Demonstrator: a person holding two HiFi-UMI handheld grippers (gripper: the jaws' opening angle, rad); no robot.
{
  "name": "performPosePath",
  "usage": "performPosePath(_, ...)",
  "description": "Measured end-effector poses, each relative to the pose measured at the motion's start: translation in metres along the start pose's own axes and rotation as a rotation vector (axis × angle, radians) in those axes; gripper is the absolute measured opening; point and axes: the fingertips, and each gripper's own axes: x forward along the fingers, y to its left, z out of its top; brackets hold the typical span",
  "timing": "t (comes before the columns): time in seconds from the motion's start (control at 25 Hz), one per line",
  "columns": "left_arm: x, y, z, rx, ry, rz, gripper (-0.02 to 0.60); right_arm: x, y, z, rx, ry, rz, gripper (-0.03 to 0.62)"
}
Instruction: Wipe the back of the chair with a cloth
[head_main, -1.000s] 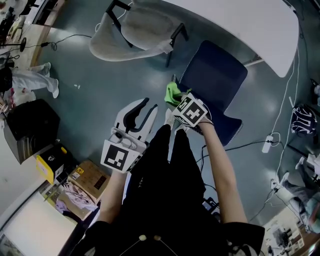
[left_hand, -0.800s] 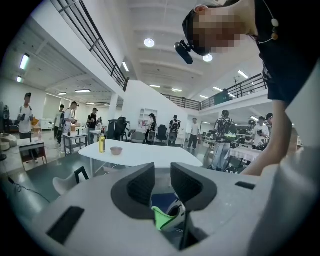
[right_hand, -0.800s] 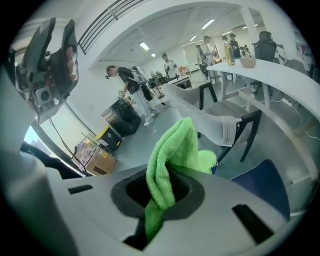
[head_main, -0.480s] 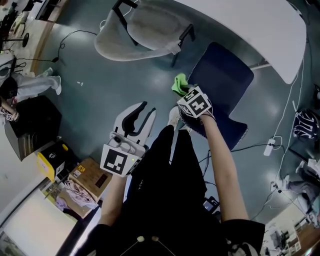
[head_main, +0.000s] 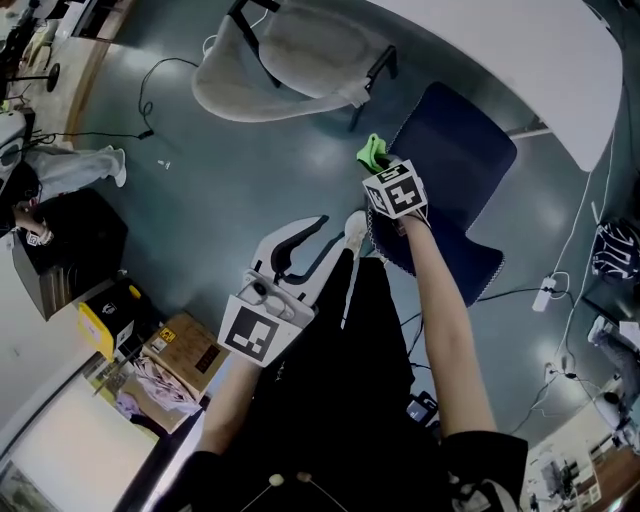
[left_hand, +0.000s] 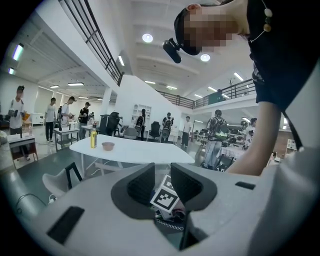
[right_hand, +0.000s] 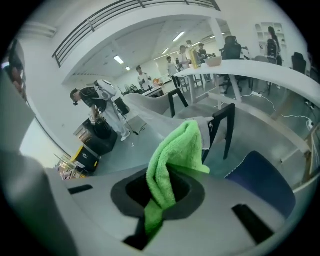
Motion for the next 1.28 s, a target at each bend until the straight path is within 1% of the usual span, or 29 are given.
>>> performPosePath(0.12,-0.003,0.0,-0.004,-0.007,0.018,-0.004,0.101,0.007,-0.01,0.004,0.036,-0.012,-0.025,0.02)
performPosePath(0.24,-0.007,0.006,-0.009,-0.012,0.03,0.008,0.101,0.015,-0.02,0.005,0.067,-0.019,-0.048,0.02)
performPosePath(0.48,-0.012,0.018,-0.009,-0.005,0.028,0.033,0.101,0.028,-0.042,0.007,0.15,-0.029,-0.078,0.02)
performPosePath(0.56,-0.015,0.02,-0.01,-0.006,0.03,0.04,0.101,0.03,-0.051,0.006,0.179,-0.028,-0.106,0.02)
performPosePath(0.68,-0.018,0.023,-0.014,-0.007,0.037,0.048,0.101,0.031,-0.07,-0.003,0.211,-0.006,-0.188,0.02)
performPosePath(0.76,-0.02,0.025,-0.014,-0.008,0.036,0.051,0.101,0.024,-0.081,-0.01,0.214,0.005,-0.216,0.018)
performPosePath(0.84,-0.02,0.027,-0.015,-0.011,0.034,0.05,0.101,0.011,-0.088,-0.015,0.191,-0.001,-0.223,0.018)
performPosePath(0.92,-0.018,0.028,-0.015,-0.017,0.031,0.048,0.101,-0.006,-0.098,-0.018,0.178,-0.026,-0.231,0.018)
performPosePath(1.08,-0.013,0.026,-0.015,-0.021,0.03,0.032,0.101,-0.038,-0.119,-0.021,0.196,-0.087,-0.24,0.02)
performPosePath(1.2,-0.007,0.024,-0.017,-0.023,0.033,0.022,0.101,-0.044,-0.129,-0.03,0.197,-0.071,-0.228,0.02)
performPosePath(1.28,-0.004,0.023,-0.02,-0.023,0.04,0.021,0.101,-0.037,-0.13,-0.042,0.175,-0.03,-0.207,0.018)
